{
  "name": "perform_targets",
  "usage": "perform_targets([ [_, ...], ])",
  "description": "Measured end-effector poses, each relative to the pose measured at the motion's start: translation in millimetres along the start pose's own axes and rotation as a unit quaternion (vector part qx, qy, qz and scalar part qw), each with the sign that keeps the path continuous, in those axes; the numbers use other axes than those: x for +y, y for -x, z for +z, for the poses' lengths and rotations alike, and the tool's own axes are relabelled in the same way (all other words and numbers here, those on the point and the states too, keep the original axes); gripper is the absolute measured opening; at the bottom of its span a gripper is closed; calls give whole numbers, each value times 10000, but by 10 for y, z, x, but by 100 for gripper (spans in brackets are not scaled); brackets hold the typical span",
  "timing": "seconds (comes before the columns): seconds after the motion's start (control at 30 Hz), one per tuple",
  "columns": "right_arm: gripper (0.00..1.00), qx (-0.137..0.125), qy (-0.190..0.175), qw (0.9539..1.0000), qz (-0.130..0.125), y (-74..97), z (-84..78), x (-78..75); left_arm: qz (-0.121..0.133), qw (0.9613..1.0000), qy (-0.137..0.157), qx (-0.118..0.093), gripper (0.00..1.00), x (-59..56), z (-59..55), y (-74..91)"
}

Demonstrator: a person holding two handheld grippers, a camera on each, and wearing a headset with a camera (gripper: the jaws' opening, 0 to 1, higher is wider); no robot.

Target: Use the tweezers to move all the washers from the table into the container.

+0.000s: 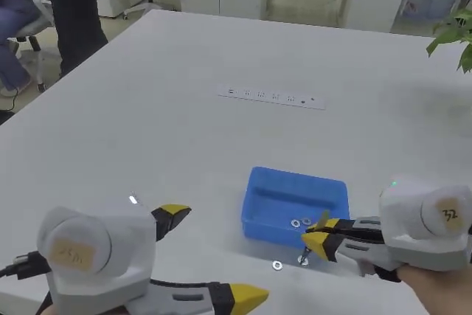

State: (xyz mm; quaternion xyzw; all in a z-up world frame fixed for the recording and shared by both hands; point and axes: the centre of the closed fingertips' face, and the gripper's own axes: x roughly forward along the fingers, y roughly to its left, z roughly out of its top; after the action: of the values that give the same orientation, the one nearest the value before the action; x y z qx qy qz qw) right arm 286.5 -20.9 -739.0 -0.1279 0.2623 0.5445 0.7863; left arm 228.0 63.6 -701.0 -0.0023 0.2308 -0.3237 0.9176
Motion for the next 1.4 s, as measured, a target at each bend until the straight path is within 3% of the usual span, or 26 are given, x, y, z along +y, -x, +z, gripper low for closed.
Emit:
perform_targets([
  [0.23, 1, -89, 32, 10000, 23, 136, 107, -20, -27, 10000, -8, 23, 93, -13, -11, -5],
  [0.53, 1, -535, -269, 9982, 49, 189, 359, -78, -28, 10000, -16, 12, 93, -33, -11, 9],
  [0.7, 2, -984, -650, 9930, -68, 173, 550, -144, -14, 10000, -19, 9, 93, -32, -17, 18],
  [0.87, 2, -1219, -969, 9877, -160, 146, 625, -276, 21, 10000, 3, -29, 93, -17, -4, 29],
  [1.1, 2, -1235, -1179, 9851, -190, 28, 680, -423, 37, 10000, 25, -45, 93, -5, -2, 32],
  [1.27, 2, -1091, -1262, 9859, -147, -102, 658, -510, 40, 10000, 14, -43, 93, 6, 3, 34],
  [1.4, 2, -1025, -1620, 9813, -170, -211, 597, -618, 71, 9999, 38, -64, 93, 34, 5, 42],
])
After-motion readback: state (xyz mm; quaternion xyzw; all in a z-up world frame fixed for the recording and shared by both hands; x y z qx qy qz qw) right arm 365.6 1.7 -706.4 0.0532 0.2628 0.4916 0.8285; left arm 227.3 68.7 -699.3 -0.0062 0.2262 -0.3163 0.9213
